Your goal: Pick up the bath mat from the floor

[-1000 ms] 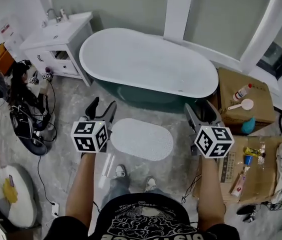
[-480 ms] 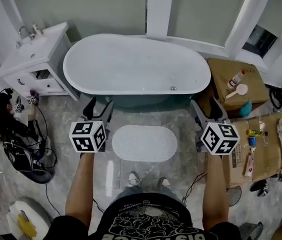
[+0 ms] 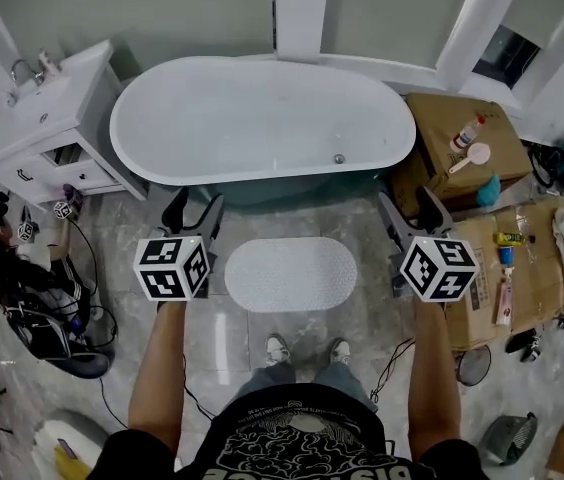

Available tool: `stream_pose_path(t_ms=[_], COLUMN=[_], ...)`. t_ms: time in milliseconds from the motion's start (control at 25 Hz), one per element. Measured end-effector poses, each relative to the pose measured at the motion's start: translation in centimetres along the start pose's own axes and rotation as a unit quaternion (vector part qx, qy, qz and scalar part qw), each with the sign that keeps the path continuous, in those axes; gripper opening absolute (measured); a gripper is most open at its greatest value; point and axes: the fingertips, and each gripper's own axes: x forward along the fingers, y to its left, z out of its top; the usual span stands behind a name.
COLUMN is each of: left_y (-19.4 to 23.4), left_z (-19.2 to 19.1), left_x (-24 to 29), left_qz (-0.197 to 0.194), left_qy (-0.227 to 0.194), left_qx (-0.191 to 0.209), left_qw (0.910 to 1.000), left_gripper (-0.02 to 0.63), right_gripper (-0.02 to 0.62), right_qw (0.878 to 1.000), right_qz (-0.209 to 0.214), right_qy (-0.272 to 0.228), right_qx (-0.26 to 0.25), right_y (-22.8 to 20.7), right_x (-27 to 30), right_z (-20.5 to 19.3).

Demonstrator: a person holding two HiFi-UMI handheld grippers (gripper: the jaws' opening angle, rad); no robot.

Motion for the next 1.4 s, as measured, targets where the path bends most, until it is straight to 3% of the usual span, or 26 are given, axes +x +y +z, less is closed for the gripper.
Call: stream_pose_path(t_ms=[400, 760, 1120, 1400], left_y=[0.9, -1.7, -5.4, -4.1], left_z=[-5.7, -11.0, -20.5, -29.0], left_x=[1.5, 1.4, 1.1, 2.3], left_qz=[-0.001, 0.020, 0.037, 0.047], left_qy=[0.039, 0.066, 0.099, 0.119], left_qx=[-0.021, -0.020, -0.056, -0.063], left_qw=[0.9990, 0.9974, 0.9929, 0.9898], left_gripper=[0.287, 0.291, 0.293, 0.308], right_gripper=[0.328, 0.331, 0.334, 0.343], right_qw=[0.999, 0.997, 0.994, 0.991], right_qz=[-0.016, 0.005, 0.033, 0.031], right_qy=[0.051, 0.079, 0.096, 0.128], right_qx=[0.005, 0.013, 0.032, 0.028], right_y=[-2.0, -5.5, -8.4, -11.1], right_x=[0.7, -0.2, -0.6, 0.3], right_z=[-5.7, -11.9, -20.9, -30.0])
